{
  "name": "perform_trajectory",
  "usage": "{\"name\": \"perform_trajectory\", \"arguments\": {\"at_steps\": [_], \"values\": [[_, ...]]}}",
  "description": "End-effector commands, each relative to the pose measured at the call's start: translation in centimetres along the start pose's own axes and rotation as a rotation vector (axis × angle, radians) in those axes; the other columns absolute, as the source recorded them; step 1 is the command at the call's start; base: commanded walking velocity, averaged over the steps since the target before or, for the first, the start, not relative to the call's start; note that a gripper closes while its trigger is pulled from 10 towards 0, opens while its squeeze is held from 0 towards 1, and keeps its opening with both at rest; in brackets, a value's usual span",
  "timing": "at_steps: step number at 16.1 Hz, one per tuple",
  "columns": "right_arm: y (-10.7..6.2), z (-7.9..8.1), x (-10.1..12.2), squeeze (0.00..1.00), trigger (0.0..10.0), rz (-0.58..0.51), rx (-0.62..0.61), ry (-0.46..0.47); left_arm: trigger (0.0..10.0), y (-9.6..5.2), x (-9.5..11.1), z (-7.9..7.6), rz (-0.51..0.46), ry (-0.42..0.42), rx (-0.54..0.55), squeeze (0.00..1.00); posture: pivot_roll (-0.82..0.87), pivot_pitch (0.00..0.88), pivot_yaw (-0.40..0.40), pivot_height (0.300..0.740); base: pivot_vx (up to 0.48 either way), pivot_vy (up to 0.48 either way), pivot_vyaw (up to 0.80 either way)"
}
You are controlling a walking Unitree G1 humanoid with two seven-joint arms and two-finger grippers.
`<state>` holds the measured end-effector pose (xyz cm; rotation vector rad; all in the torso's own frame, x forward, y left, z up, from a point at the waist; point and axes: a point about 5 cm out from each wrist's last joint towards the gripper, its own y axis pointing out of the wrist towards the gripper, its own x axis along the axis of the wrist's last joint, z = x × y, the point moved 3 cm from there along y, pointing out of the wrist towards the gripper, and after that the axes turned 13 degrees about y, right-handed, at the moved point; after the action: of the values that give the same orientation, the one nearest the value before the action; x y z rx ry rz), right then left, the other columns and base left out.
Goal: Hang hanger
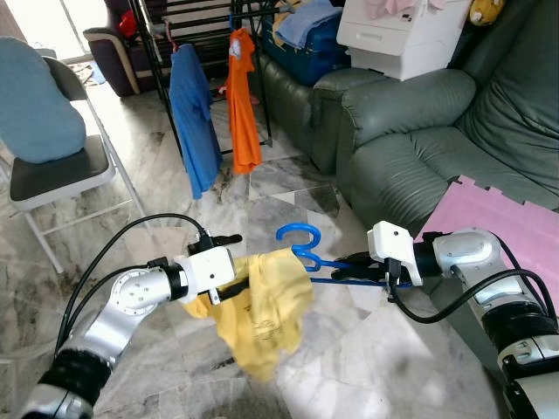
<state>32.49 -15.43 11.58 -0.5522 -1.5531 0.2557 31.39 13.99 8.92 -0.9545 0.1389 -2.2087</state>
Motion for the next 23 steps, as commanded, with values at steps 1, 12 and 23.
{"name": "perform_trajectory", "arguments": {"at_steps": [1,12,23], "values": [[-0.1,0.0,0.9,0.0,10.0,-0.021,-0.001,-0.052,0.0,-0.2,-0.2,0.2,0.006,0.018,-0.02,0.0,-0.07,0.0,0.024,0.74,0.0,0.0,0.0],[0.3,0.0,0.9,0.0,10.0,-0.013,-0.017,-0.086,0.0,-0.2,-1.2,-0.5,0.007,-0.034,-0.177,0.0,-0.07,0.0,0.028,0.74,0.0,0.0,0.0],[0.7,-0.2,1.0,0.0,10.0,-0.007,-0.026,-0.112,0.0,-0.1,-1.8,-0.7,0.021,-0.065,-0.214,0.0,-0.07,0.0,0.019,0.74,0.0,0.0,0.0]]}}
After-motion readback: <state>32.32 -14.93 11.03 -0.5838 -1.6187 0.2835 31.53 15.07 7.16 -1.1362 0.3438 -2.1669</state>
